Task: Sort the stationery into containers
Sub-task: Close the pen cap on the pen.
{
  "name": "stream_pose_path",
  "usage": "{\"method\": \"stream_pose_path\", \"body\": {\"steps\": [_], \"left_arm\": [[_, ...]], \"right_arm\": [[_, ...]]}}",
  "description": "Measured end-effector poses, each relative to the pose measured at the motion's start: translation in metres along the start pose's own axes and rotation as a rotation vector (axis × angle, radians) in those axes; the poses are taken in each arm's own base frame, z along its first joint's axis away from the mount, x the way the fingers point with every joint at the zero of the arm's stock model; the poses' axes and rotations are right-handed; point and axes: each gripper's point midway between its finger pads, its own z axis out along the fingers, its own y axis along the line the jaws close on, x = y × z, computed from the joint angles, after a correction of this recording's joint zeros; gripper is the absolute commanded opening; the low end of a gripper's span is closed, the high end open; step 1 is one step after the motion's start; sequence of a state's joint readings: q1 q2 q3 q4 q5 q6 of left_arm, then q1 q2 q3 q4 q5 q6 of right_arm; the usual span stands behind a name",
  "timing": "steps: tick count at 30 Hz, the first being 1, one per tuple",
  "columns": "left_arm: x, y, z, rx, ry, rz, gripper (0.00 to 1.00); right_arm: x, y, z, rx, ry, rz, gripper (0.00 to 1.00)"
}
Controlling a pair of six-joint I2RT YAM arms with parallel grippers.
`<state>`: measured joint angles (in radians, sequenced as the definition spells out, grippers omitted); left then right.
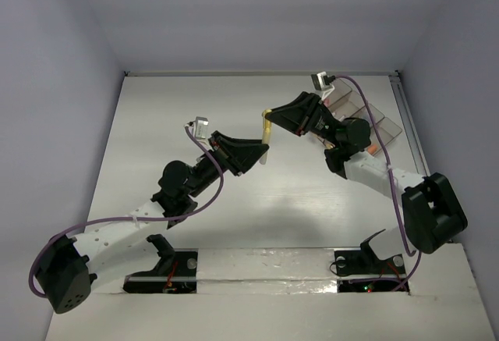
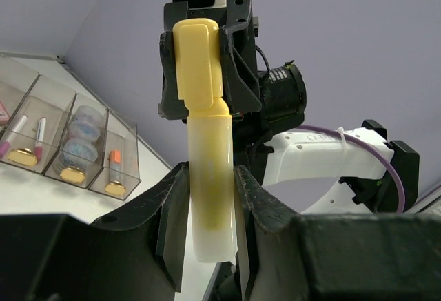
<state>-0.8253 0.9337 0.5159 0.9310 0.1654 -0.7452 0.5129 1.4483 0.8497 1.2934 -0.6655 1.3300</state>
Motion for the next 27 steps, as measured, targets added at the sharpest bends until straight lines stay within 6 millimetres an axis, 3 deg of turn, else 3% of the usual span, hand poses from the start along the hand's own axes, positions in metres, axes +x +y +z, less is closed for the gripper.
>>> {"method": "stream_pose_path", "body": {"steps": [27], "left_arm": [[-0.007, -0.011, -0.001, 0.081, -0.037, -0.022, 0.00]], "right_arm": [[0.014, 0.023, 0.003, -0.047, -0.026, -0.117, 0.27]]}}
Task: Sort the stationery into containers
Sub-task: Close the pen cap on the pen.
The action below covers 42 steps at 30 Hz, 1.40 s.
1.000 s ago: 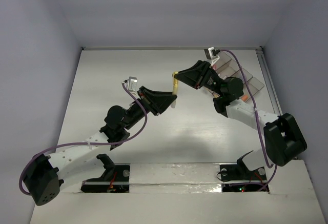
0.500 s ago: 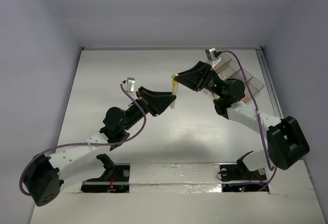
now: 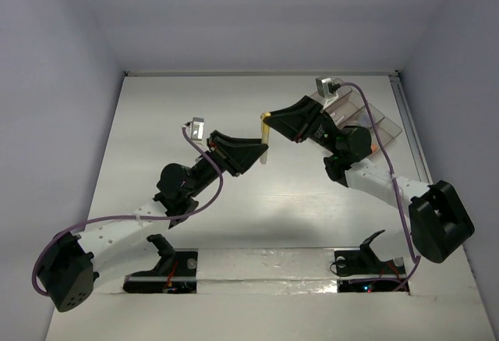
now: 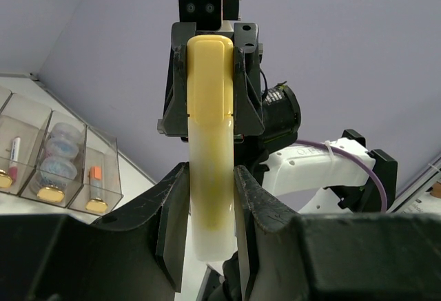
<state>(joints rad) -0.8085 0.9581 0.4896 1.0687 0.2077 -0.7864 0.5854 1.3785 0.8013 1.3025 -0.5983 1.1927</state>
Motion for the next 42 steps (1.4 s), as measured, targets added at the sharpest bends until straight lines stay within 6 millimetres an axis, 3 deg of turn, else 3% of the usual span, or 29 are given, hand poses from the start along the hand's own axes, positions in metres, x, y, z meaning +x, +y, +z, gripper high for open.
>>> {"method": "stream_pose_path", "body": {"steps": [10, 26, 42], "left_arm": [[-0.001, -0.001, 0.000, 0.005, -0.003, 0.006, 0.00], [-0.002, 0.007, -0.011, -0.023, 0.085, 0.071, 0.00], [-0.004, 0.002, 0.006, 0.011, 0.149, 0.094, 0.00]], "right_arm": [[0.000, 0.002, 0.002, -0.007, -0.007, -0.006, 0.24], [0.010, -0.002, -0.007, 0.007, -0.005, -0.082, 0.00], [0.004, 0.008, -0.003, -0.011, -0.096, -0.216, 0.00]]}}
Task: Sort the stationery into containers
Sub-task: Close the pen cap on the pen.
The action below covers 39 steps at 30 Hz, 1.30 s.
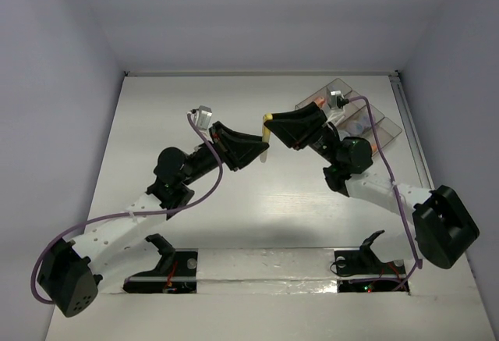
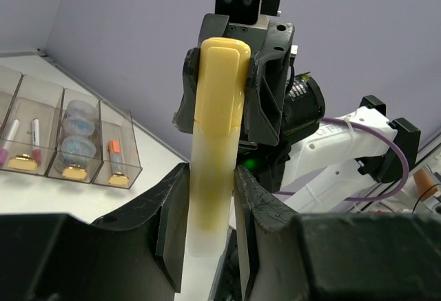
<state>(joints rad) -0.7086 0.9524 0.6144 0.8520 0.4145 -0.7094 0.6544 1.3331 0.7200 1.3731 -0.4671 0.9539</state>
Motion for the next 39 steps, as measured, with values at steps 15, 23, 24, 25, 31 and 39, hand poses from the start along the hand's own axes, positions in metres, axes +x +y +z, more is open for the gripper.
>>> {"method": "stream_pose_path", "body": {"steps": [15, 23, 24, 25, 31, 39], "left_arm": [[0.006, 0.008, -0.001, -0.028, 0.062, 0.009, 0.00], [0.007, 0.009, 0.003, -0.020, 0.091, 0.006, 0.00], [0.008, 0.010, 0.003, -0.021, 0.096, 0.004, 0.00], [0.009, 0.012, 0.003, -0.024, 0.099, 0.000, 0.00], [0.010, 0.018, 0.002, -0.031, 0.115, -0.010, 0.00], [0.006, 0.022, -0.001, -0.036, 0.116, -0.025, 0.00]], "right_arm": [[0.004, -0.008, -0.013, 0.051, -0.034, -0.053, 0.00], [0.004, -0.011, -0.016, 0.058, -0.057, -0.060, 0.00], [0.004, -0.013, -0.018, 0.064, -0.060, -0.060, 0.00], [0.005, -0.014, -0.019, 0.071, -0.064, -0.058, 0.00], [0.010, -0.021, -0.025, 0.092, -0.068, -0.059, 0.00], [0.015, -0.025, -0.033, 0.110, -0.065, -0.071, 0.00]]}}
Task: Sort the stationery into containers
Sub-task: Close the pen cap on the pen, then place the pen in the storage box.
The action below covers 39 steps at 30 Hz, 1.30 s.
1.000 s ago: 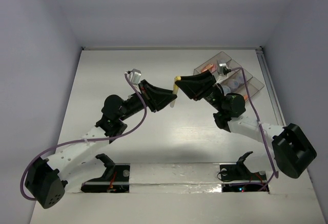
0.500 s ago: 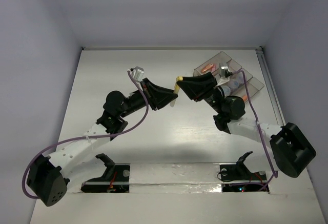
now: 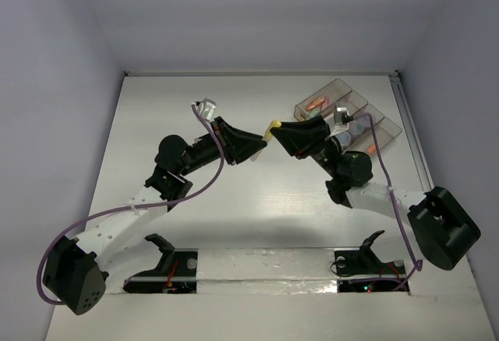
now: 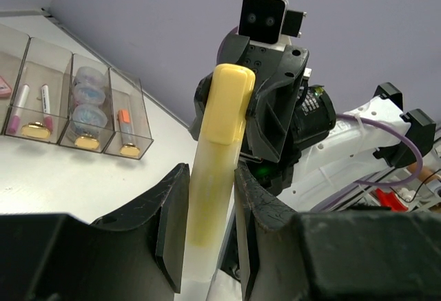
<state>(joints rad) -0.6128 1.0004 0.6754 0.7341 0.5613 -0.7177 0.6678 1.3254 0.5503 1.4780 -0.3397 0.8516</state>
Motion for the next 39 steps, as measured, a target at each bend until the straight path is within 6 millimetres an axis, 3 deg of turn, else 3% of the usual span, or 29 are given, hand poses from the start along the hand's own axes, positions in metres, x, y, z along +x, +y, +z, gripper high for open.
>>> {"method": "stream_pose_path", "body": {"steps": [6, 7, 10, 12, 14, 15, 18, 22, 26, 30, 35, 39], "left_arm": [[-0.011, -0.002, 0.000, 0.009, -0.039, -0.009, 0.00], [-0.020, -0.004, 0.001, 0.010, -0.081, -0.007, 0.00], [-0.069, -0.028, 0.003, 0.070, -0.251, 0.042, 0.02], [-0.087, -0.043, -0.003, 0.109, -0.322, 0.072, 0.15], [-0.095, -0.054, -0.010, 0.135, -0.361, 0.082, 0.26], [-0.095, -0.057, -0.014, 0.139, -0.370, 0.083, 0.38], [-0.090, -0.058, -0.027, 0.114, -0.377, 0.087, 0.58], [-0.094, -0.062, -0.047, 0.051, -0.401, 0.125, 0.71], [-0.099, -0.070, -0.068, 0.001, -0.436, 0.169, 0.82], [-0.099, -0.070, -0.087, -0.061, -0.451, 0.201, 0.98], [-0.086, -0.053, -0.102, -0.176, -0.411, 0.218, 0.99], [-0.070, -0.029, -0.110, -0.296, -0.347, 0.222, 0.99]], "right_arm": [[-0.001, 0.004, -0.002, -0.006, 0.002, -0.005, 0.00], [0.002, 0.007, -0.003, -0.023, 0.026, -0.009, 0.00], [0.045, 0.013, -0.011, -0.041, 0.199, 0.053, 0.00], [0.062, 0.013, -0.015, -0.037, 0.266, 0.087, 0.00], [0.062, 0.009, -0.014, -0.021, 0.277, 0.090, 0.00], [0.058, 0.007, -0.011, -0.019, 0.269, 0.084, 0.00], [0.038, 0.004, 0.001, -0.021, 0.229, 0.051, 0.00], [0.018, -0.009, 0.005, 0.013, 0.201, 0.011, 0.00], [-0.001, -0.042, -0.008, 0.144, 0.204, -0.046, 0.00], [-0.032, -0.070, -0.031, 0.325, 0.193, -0.159, 0.00], [-0.073, -0.108, -0.071, 0.617, 0.165, -0.325, 0.00], [-0.105, -0.149, -0.120, 0.906, 0.142, -0.412, 0.00]]}}
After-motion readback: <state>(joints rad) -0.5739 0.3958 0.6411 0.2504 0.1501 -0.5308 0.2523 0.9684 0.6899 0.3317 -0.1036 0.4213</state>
